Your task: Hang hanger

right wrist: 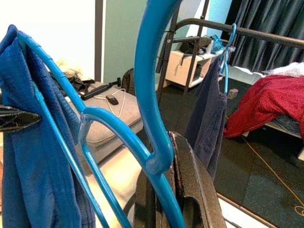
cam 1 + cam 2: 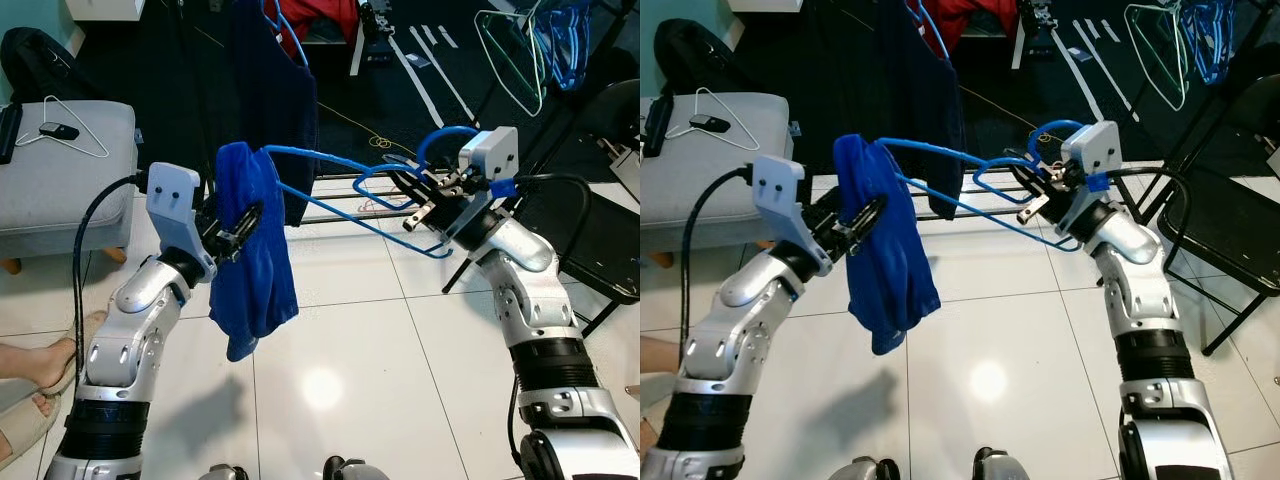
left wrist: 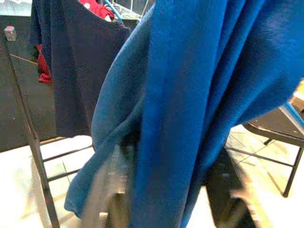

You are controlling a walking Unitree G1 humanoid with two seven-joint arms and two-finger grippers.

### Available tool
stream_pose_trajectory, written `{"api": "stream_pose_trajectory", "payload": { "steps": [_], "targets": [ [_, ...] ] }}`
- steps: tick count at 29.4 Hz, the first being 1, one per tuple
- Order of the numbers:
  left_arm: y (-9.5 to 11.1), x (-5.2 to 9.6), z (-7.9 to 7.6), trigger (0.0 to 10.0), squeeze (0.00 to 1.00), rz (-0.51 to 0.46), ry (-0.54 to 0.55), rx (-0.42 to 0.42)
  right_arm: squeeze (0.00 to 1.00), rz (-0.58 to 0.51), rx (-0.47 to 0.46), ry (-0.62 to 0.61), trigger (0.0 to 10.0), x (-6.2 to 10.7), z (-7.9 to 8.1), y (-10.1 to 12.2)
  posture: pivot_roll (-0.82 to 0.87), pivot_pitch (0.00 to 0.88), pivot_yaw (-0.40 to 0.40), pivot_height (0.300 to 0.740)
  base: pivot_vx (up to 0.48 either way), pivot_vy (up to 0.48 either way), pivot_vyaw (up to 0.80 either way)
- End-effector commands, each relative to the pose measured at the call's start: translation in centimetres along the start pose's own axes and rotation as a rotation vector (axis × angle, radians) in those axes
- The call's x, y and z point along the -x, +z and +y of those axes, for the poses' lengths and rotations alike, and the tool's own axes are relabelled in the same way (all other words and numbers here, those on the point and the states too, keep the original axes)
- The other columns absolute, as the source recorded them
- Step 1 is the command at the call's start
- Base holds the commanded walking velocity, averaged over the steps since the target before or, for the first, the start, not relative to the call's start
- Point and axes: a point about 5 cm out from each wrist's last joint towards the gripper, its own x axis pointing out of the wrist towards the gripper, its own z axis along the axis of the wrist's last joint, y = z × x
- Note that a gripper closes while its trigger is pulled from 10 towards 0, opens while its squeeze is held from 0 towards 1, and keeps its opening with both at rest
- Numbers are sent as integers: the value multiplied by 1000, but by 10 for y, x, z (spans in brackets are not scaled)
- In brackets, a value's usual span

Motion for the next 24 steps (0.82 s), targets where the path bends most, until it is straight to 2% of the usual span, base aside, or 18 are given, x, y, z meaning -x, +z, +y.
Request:
{"api": "stream_pose_trajectory", "payload": {
  "steps": [1,9,10,17,22,24],
  "targets": [
    [-2,1,3,0,0,8,-6,-8,0,-23,-13,-4,0,2,0,2,-77,200,-61,740,0,0,0],
    [10,4,15,0,0,-38,-1,-52,0,43,-14,-24,0,9,2,-9,-67,203,-57,740,0,0,0],
    [20,5,18,0,0,-65,3,-72,0,67,-23,-28,0,12,2,-13,-64,209,-58,740,0,0,0],
    [31,5,24,0,0,-104,23,-90,0,87,-34,-25,0,15,4,-17,-62,216,-60,740,0,0,0],
    [51,-4,33,0,0,-175,24,-122,0,225,-93,43,0,30,17,-39,-56,226,-65,740,0,0,0],
    [61,-7,30,0,0,-212,-17,-98,0,321,-100,77,0,37,22,-51,-58,221,-62,740,0,0,0]
  ]
}}
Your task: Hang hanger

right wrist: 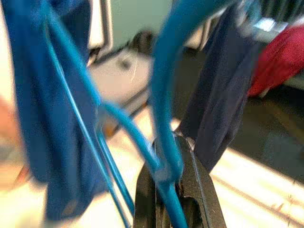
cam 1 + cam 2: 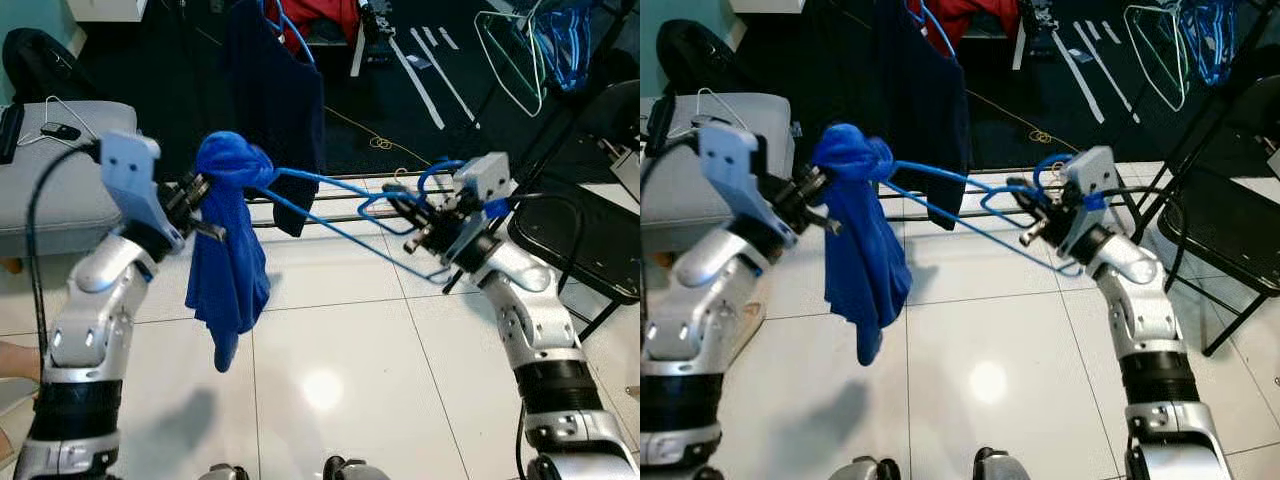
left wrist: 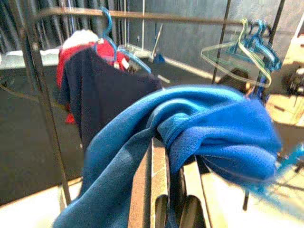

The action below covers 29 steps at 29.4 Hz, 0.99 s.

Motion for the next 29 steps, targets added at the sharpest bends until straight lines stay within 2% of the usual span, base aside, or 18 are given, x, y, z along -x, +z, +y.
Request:
{"api": "stream_pose_trajectory", "payload": {
  "steps": [1,2,6,7,9,14,17,18,19,20,21,22,23,24,25,26,28,29],
  "targets": [
    [13,-3,-2,0,0,-68,-56,34,0,116,-10,21,0,4,5,-16,-54,230,-63,740,0,0,0],
    [13,-3,-2,0,0,-68,-56,34,0,116,-10,21,0,4,5,-16,-54,230,-63,740,0,0,0],
    [30,-3,-23,0,0,-169,-252,217,0,331,-12,-29,0,15,7,-47,-52,229,-64,740,0,0,0],
    [30,-3,-23,0,0,-169,-252,217,0,331,-12,-29,0,15,7,-47,-52,229,-64,740,0,0,0],
    [36,1,-34,0,0,-177,-365,282,0,333,-10,-81,0,15,5,-49,-50,235,-65,740,0,0,0],
    [32,0,-31,0,0,-143,-338,263,0,358,-23,-96,0,16,5,-51,-50,234,-64,740,0,0,0],
    [31,1,-34,0,0,-131,-386,325,0,379,-10,-155,0,19,1,-53,-47,223,-59,740,0,0,0],
    [26,5,-44,0,0,-54,-482,292,0,330,31,-194,0,16,-3,-46,-44,227,-57,740,0,0,0],
    [26,5,-44,0,0,-54,-482,292,0,330,31,-194,0,16,-3,-46,-44,227,-57,740,0,0,0],
    [11,10,-53,0,0,80,-571,179,0,238,64,-230,0,10,-7,-31,-39,230,-53,740,0,0,0],
    [11,10,-53,0,0,80,-571,179,0,238,64,-230,0,10,-7,-31,-39,230,-53,740,0,0,0],
    [-4,15,-57,0,0,197,-614,83,0,150,85,-256,0,4,-9,-18,-42,229,-49,740,0,0,0],
    [-4,15,-57,0,0,197,-614,83,0,150,85,-256,0,4,-9,-18,-42,229,-49,740,0,0,0],
    [-16,17,-58,0,0,277,-580,52,0,26,128,-274,0,-2,-10,5,-43,217,-44,740,0,0,0],
    [-16,17,-58,0,0,277,-580,52,0,26,128,-274,0,-2,-10,5,-43,217,-44,740,0,0,0],
    [-26,25,-65,0,0,372,-635,42,0,-84,185,-292,0,-6,-11,27,-41,225,-42,740,0,0,0],
    [-26,25,-65,0,0,372,-635,42,0,-84,185,-292,0,-6,-11,27,-41,225,-42,740,0,0,0],
    [-32,35,-73,0,0,457,-708,61,0,-159,247,-314,0,-8,-12,44,-41,226,-40,740,0,0,0]
  ]
}}
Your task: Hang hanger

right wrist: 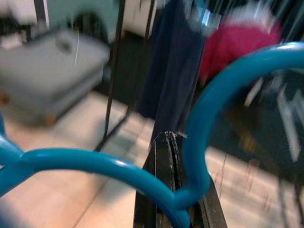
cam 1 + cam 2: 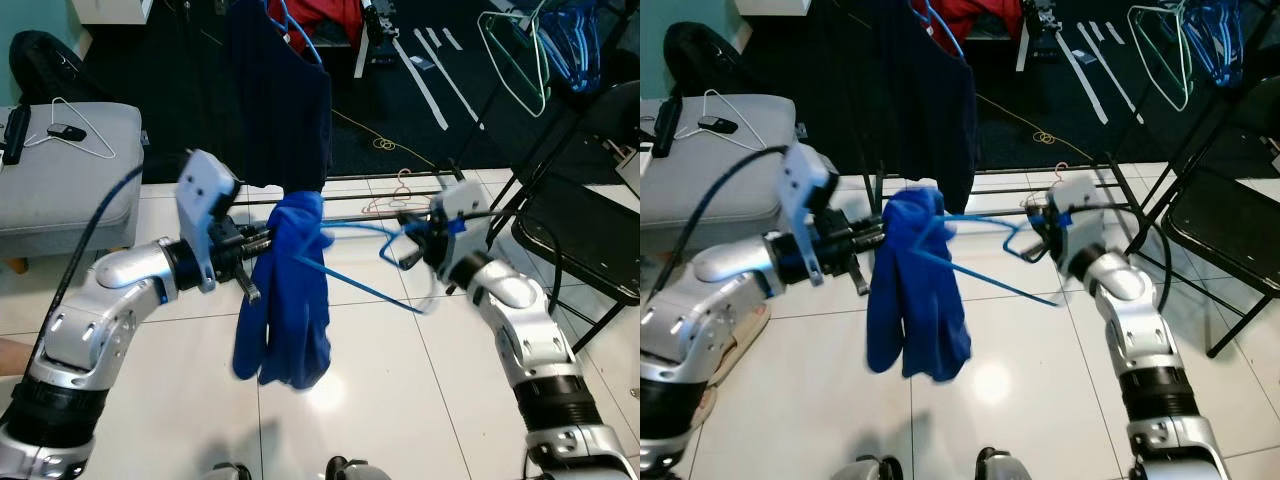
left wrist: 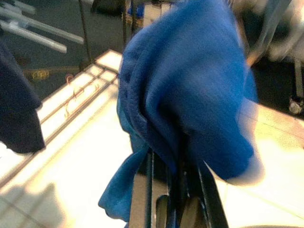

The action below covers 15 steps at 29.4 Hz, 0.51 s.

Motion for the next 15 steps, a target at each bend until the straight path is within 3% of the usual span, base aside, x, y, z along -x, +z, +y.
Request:
{"api": "stream_pose_trajectory", "payload": {
  "steps": [1,5,6,8,9,10,12,13,14,15],
  "targets": [
    [-15,-1,-21,0,0,112,-125,48,0,-137,65,-59,0,-2,-9,27,-42,221,-40,740,0,0,0],
    [-17,-2,-22,0,0,132,-126,53,0,-165,83,-74,0,-4,-12,33,-42,221,-40,740,0,0,0],
    [-11,-5,-10,0,0,82,-9,48,0,-152,113,-64,0,-4,-12,33,-43,222,-45,740,0,0,0],
    [-11,-5,-10,0,0,82,-9,48,0,-152,113,-64,0,-4,-12,33,-43,222,-45,740,0,0,0],
    [-3,-7,3,0,0,24,97,20,0,-107,124,-40,0,-3,-9,25,-45,217,-44,740,0,0,0],
    [-3,-7,3,0,0,24,97,20,0,-107,124,-40,0,-3,-9,25,-45,217,-44,740,0,0,0],
    [34,-4,37,0,0,-237,349,20,0,147,200,41,0,9,-3,-16,-47,212,-46,740,0,0,0],
    [47,-1,45,0,0,-325,404,37,0,228,228,58,0,15,-3,-29,-47,212,-46,740,0,0,0],
    [47,-1,45,0,0,-325,404,37,0,228,228,58,0,15,-3,-29,-47,212,-46,740,0,0,0],
    [58,4,50,0,0,-417,443,50,0,303,256,71,0,21,-3,-41,-47,207,-46,740,0,0,0]
  ]
}}
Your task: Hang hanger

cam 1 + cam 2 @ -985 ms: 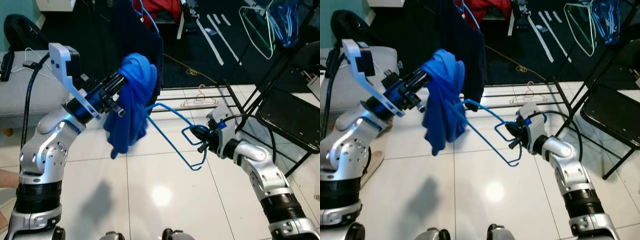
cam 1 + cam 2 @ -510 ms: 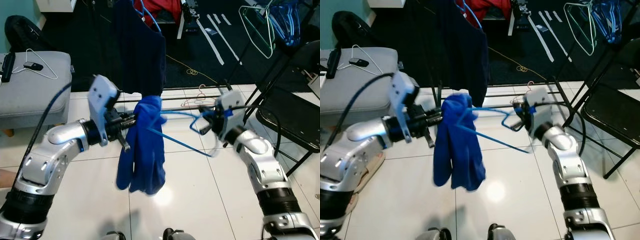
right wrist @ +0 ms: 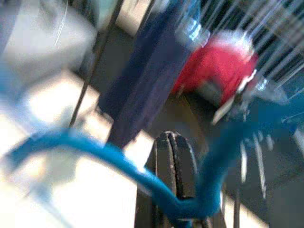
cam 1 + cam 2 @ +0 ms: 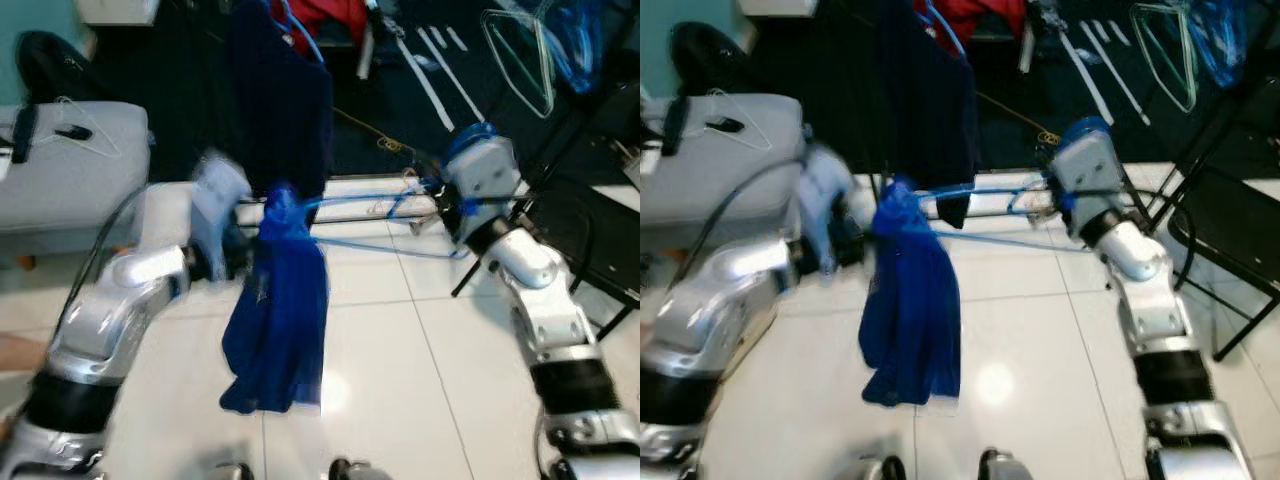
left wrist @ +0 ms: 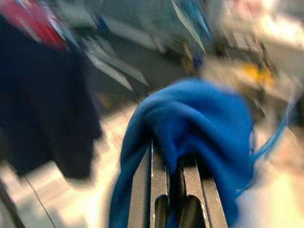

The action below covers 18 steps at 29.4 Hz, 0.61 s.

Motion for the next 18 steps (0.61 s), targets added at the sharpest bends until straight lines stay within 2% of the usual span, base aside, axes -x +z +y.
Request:
{"api": "stream_pose_trajectory", "payload": {
  "steps": [1,2,4,5,6,7,8,9,18],
  "targets": [
    [9,1,5,0,0,-83,44,20,0,94,19,26,0,5,4,-17,-47,207,-46,740,0,0,0],
    [21,2,18,0,0,-156,136,-2,0,182,73,67,0,10,9,-32,-48,204,-43,740,0,0,0],
    [21,2,18,0,0,-156,136,-2,0,182,73,67,0,10,9,-32,-48,204,-43,740,0,0,0],
    [30,5,30,0,0,-205,234,-24,0,233,88,89,0,15,12,-43,-49,202,-41,740,0,0,0],
    [30,5,30,0,0,-205,234,-24,0,233,88,89,0,15,12,-43,-49,202,-41,740,0,0,0],
    [36,9,44,0,0,-234,335,-44,0,264,91,99,0,19,13,-50,-48,200,-41,740,0,0,0],
    [36,11,47,0,0,-209,357,-83,0,261,76,90,0,20,13,-51,-49,199,-42,740,0,0,0],
    [32,12,45,0,0,-183,345,-85,0,238,59,69,0,18,12,-49,-49,196,-43,740,0,0,0],
    [29,13,41,0,0,-165,329,-86,0,220,45,51,0,17,10,-46,-49,195,-45,740,0,0,0]
  ]
}}
